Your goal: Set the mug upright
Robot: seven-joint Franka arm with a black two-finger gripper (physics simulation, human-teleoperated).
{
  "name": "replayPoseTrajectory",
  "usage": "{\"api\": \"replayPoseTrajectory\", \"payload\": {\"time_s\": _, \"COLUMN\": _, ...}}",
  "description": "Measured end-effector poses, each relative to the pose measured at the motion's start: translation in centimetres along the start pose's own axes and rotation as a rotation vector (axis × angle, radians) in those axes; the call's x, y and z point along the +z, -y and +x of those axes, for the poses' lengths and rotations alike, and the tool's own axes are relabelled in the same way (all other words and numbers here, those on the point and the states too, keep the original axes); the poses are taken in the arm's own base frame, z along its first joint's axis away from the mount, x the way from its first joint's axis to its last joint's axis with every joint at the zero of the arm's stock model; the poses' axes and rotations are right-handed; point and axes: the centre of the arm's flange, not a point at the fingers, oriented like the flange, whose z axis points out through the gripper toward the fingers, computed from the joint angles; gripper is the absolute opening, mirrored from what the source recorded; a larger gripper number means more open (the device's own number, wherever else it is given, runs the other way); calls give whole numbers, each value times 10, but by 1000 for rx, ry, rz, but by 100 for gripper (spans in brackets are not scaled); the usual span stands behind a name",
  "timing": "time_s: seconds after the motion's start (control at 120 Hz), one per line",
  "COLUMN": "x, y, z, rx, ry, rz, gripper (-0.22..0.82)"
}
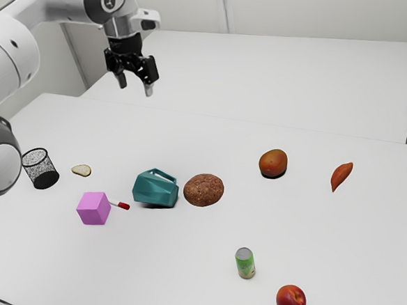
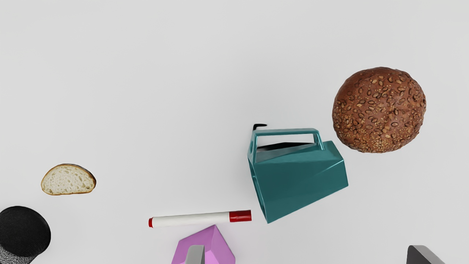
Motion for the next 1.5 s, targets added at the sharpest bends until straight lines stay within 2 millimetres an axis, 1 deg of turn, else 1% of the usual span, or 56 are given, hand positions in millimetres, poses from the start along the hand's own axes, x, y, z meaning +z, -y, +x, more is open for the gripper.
{"api": "replayPoseTrajectory", "payload": {"time_s": 0.167, "x": 1, "y": -3, "z": 1, "rx": 14, "ry": -1, "rz": 0, "gripper": 60}}
{"api": "replayPoseTrajectory", "payload": {"time_s": 0.25, "x": 0, "y": 1, "z": -1, "rx": 11, "ry": 1, "rz": -4, "gripper": 60}}
{"api": "replayPoseTrajectory", "payload": {"time_s": 0.3, "x": 6, "y": 4, "z": -1, "rx": 6, "ry": 11, "rz": -12, "gripper": 60}}
{"api": "replayPoseTrajectory", "payload": {"time_s": 0.333, "x": 10, "y": 2, "z": -1, "rx": 8, "ry": 16, "rz": -25, "gripper": 60}}
{"api": "replayPoseTrajectory", "payload": {"time_s": 0.4, "x": 28, "y": 3, "z": -14, "rx": -3, "ry": 45, "rz": -80, "gripper": 60}}
{"api": "replayPoseTrajectory", "payload": {"time_s": 0.5, "x": 63, "y": 11, "z": -49, "rx": -45, "ry": 67, "rz": -173, "gripper": 60}}
{"api": "replayPoseTrajectory", "payload": {"time_s": 0.542, "x": 84, "y": 15, "z": -65, "rx": -72, "ry": 75, "rz": -213, "gripper": 60}}
{"api": "replayPoseTrajectory", "payload": {"time_s": 0.617, "x": 110, "y": 27, "z": -90, "rx": -131, "ry": 68, "rz": -272, "gripper": 60}}
{"api": "replayPoseTrajectory", "payload": {"time_s": 0.717, "x": 143, "y": 47, "z": -115, "rx": -216, "ry": 54, "rz": -346, "gripper": 60}}
{"api": "replayPoseTrajectory", "payload": {"time_s": 0.775, "x": 161, "y": 62, "z": -126, "rx": -267, "ry": 40, "rz": -381, "gripper": 60}}
{"api": "replayPoseTrajectory", "payload": {"time_s": 0.9, "x": 192, "y": 97, "z": -144, "rx": -372, "ry": -12, "rz": -432, "gripper": 60}}
{"api": "replayPoseTrajectory", "payload": {"time_s": 0.992, "x": 208, "y": 127, "z": -150, "rx": -443, "ry": -68, "rz": -456, "gripper": 60}}
{"api": "replayPoseTrajectory", "payload": {"time_s": 1.042, "x": 215, "y": 135, "z": -148, "rx": -466, "ry": -103, "rz": -468, "gripper": 61}}
{"api": "replayPoseTrajectory", "payload": {"time_s": 1.075, "x": 218, "y": 131, "z": -143, "rx": -460, "ry": -124, "rz": -476, "gripper": 61}}
{"api": "replayPoseTrajectory", "payload": {"time_s": 1.1, "x": 219, "y": 122, "z": -135, "rx": -443, "ry": -137, "rz": -481, "gripper": 61}}
{"api": "replayPoseTrajectory", "payload": {"time_s": 1.167, "x": 220, "y": 80, "z": -112, "rx": -363, "ry": -159, "rz": -497, "gripper": 60}}
{"api": "replayPoseTrajectory", "payload": {"time_s": 1.208, "x": 219, "y": 55, "z": -101, "rx": -314, "ry": -170, "rz": -505, "gripper": 60}}
{"api": "replayPoseTrajectory", "payload": {"time_s": 1.233, "x": 219, "y": 45, "z": -96, "rx": -293, "ry": -177, "rz": -508, "gripper": 60}}
{"api": "replayPoseTrajectory", "payload": {"time_s": 1.258, "x": 219, "y": 39, "z": -94, "rx": -279, "ry": -185, "rz": -509, "gripper": 60}}
{"api": "replayPoseTrajectory", "payload": {"time_s": 1.308, "x": 219, "y": 39, "z": -93, "rx": -271, "ry": -204, "rz": -510, "gripper": 60}}
{"api": "replayPoseTrajectory", "payload": {"time_s": 1.425, "x": 219, "y": 60, "z": -98, "rx": -286, "ry": -246, "rz": -504, "gripper": 60}}
{"api": "replayPoseTrajectory", "payload": {"time_s": 1.5, "x": 221, "y": 65, "z": -99, "rx": -284, "ry": -259, "rz": -501, "gripper": 60}}
